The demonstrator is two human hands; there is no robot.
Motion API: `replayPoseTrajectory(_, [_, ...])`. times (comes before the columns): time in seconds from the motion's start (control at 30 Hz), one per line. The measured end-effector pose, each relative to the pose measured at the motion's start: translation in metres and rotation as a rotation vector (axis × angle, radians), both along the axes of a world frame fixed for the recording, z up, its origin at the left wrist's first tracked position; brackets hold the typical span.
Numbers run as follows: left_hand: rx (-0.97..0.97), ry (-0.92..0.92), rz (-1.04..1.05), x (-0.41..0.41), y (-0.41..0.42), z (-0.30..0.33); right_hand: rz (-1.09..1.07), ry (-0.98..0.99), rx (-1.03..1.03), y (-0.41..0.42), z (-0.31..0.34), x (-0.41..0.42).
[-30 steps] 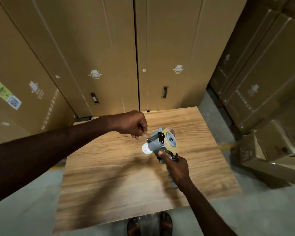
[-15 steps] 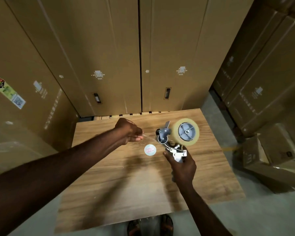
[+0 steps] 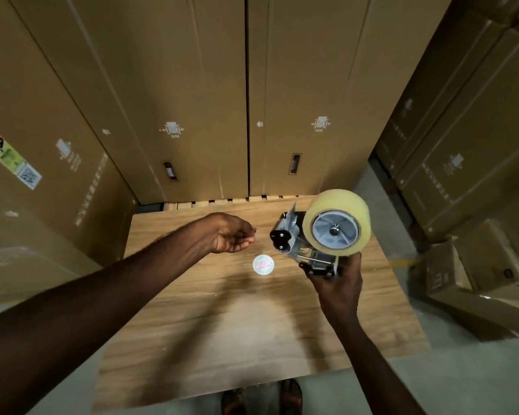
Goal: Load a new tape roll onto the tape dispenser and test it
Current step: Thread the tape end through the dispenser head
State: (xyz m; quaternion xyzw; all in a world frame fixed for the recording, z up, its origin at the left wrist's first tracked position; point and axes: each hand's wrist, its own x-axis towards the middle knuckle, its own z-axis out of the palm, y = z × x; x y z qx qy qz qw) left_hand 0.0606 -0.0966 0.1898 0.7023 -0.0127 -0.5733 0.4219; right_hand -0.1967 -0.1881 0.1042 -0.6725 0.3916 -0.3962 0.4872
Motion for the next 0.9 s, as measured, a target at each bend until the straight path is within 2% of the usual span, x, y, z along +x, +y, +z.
replayPoseTrajectory(0.1, [-0.059, -0.059, 0.032, 0.001, -0.001, -0.004, 0.081, -0.007, -0.022, 0.001, -0.011, 0.001])
replayPoseTrajectory(0.27, [-0.160, -0.346, 0.084, -0.010, -0.007, -0.014, 0.191, 0.026, -0.037, 0.011, -0.020, 0.001])
replayPoseTrajectory(0.73, [-0.168, -0.543, 0.093, -0.019, 0.007, -0.063, 0.346, 0.247, -0.060, 0.008, -0.040, -0.006])
replayPoseTrajectory(0.9, [-0.188, -0.609, 0.021, -0.011, 0.015, -0.081, 0.504, 0.336, -0.088, 0.015, -0.022, 0.007])
